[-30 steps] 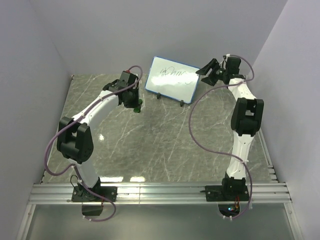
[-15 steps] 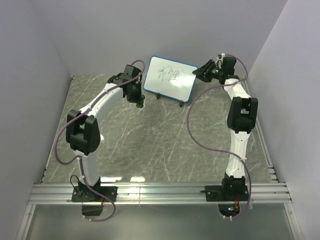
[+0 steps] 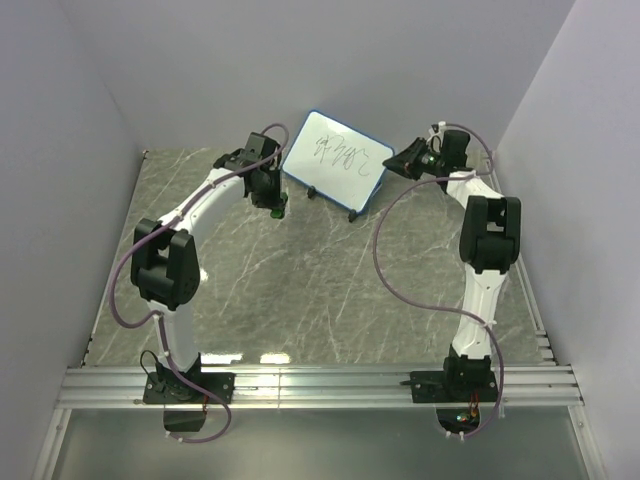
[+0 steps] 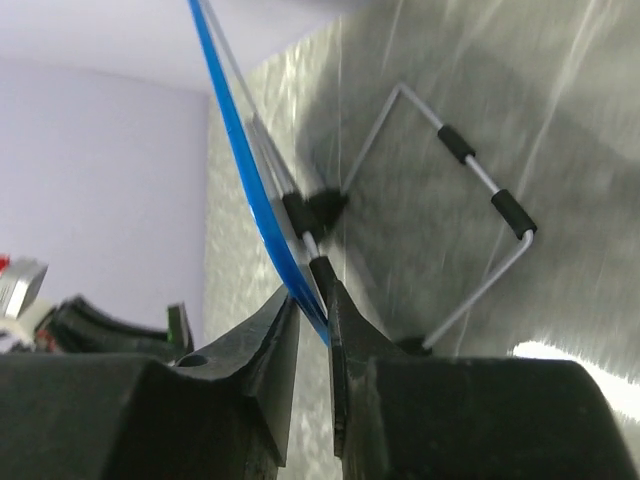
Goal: Erase the whiteboard
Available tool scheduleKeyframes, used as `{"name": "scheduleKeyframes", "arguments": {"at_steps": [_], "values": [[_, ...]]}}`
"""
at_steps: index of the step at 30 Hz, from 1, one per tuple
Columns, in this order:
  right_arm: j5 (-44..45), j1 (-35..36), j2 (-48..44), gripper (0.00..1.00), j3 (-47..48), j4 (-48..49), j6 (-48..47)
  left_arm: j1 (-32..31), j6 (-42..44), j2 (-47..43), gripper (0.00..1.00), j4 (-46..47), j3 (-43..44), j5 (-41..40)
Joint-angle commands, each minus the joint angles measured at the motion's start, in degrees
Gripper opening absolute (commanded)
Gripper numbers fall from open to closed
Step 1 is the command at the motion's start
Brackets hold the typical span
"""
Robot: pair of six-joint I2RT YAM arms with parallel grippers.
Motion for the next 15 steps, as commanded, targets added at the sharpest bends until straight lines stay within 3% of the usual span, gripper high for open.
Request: {"name": "scheduleKeyframes", "arguments": {"at_steps": [1,8,15], "values": [[-1.04,1.67,-6.78,0.06,-7.24,-3.19,-3.81,0.11,1.65,-3.64,0.00,3.35,-2.80,2.79],[0.63,2.28,-21.19,0.03,-26.56,-5.12,-10.67,0.11,2.70,-2.68,0.00,6.44,-4.75,5.95],[1.16,5.01,-34.46,0.00,-42.05,-6.09,-14.63,0.03,2.18,-0.66,0.00,7.49,0.61,7.45]]}}
